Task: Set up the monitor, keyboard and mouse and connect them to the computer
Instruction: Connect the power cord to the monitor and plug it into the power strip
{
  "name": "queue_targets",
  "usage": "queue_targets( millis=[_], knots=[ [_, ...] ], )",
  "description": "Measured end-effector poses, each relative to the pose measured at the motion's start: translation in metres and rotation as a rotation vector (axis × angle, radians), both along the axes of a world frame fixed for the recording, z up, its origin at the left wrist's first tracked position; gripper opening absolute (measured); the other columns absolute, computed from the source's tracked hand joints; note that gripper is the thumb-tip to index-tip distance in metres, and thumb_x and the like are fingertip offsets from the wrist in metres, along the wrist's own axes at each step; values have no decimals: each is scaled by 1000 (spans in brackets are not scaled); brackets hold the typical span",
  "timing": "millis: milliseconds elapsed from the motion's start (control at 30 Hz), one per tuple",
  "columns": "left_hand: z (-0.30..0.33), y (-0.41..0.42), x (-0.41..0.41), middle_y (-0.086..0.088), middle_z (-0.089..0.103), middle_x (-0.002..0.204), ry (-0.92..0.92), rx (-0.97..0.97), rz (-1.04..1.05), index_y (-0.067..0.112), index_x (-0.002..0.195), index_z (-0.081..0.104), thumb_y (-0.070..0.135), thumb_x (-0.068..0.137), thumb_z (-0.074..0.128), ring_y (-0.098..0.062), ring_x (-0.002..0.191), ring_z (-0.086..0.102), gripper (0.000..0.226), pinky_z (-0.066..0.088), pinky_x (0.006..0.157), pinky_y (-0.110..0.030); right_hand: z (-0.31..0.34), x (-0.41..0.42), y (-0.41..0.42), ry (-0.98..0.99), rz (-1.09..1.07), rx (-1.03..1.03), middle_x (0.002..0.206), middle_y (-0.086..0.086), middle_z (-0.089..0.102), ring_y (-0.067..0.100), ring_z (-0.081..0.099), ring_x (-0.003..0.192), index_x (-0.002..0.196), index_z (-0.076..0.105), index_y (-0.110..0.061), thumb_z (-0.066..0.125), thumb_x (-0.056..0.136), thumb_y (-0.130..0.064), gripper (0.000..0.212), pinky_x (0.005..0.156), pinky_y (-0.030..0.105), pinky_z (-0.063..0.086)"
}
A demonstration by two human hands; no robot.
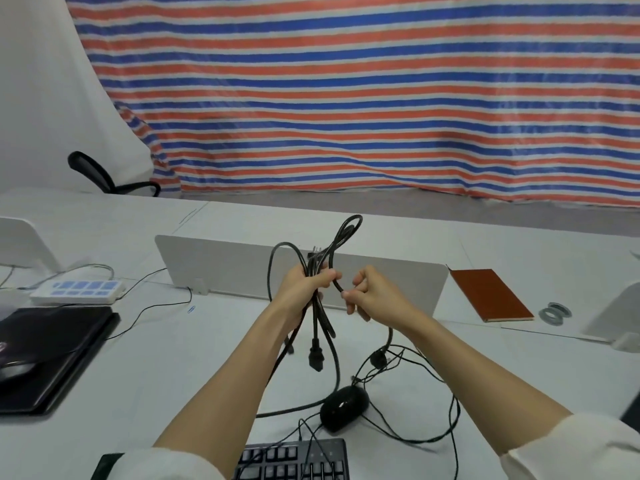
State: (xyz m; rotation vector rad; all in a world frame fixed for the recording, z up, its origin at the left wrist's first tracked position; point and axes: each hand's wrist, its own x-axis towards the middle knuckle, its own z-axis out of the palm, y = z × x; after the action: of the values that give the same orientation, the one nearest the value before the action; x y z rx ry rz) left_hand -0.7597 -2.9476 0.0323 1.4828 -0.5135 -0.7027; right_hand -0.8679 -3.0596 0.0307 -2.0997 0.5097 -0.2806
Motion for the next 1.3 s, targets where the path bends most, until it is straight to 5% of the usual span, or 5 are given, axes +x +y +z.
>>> queue_targets(
  millis=[267, 667, 900, 1100, 1300],
  knots=[
    [12, -13, 11, -7, 56, 71, 366, -330, 201, 1, 80, 53, 3, 96, 48, -12, 56, 65, 17, 57, 60, -24, -31, -39, -17, 162, 110, 117, 77, 2, 63, 12, 58, 72, 83, 61, -16, 56, 91, -18, 11, 77, 33, 48],
    [-3, -1, 20, -8, 54, 75, 441, -292, 182, 1, 79, 52, 5, 97, 46, -15, 64, 67, 19, 58, 65, -25, -38, -43, -39, 243, -97, -74, 74, 3, 55, 19, 52, 70, 72, 59, -19, 41, 95, -13, 30, 67, 31, 45],
    [-9, -1, 8, -7, 56, 73, 342, -183, 171, 1, 81, 53, 2, 96, 48, -16, 62, 67, 15, 56, 58, -24, -38, -40, -44, 396, -207, -847, 103, 6, 55, 25, 47, 74, 106, 54, -13, 43, 91, -3, 21, 52, 26, 28],
    [-6, -2, 4, -4, 52, 73, 315, -248, 104, 2, 92, 52, 4, 97, 45, -19, 67, 63, 8, 57, 61, -26, -38, -43, -43, -140, -338, -506, 108, 10, 55, 25, 55, 86, 103, 61, -1, 47, 91, 1, 18, 72, 28, 41],
    [44, -26, 11, 3, 37, 68, -17, -203, 42, 13, 86, 40, 18, 101, 40, -6, 47, 34, 15, 38, 52, -22, -30, -57, -45, -13, -219, -275, 123, 3, 55, 13, 51, 107, 118, 59, -13, 45, 96, -8, 27, 90, 21, 38]
  ],
)
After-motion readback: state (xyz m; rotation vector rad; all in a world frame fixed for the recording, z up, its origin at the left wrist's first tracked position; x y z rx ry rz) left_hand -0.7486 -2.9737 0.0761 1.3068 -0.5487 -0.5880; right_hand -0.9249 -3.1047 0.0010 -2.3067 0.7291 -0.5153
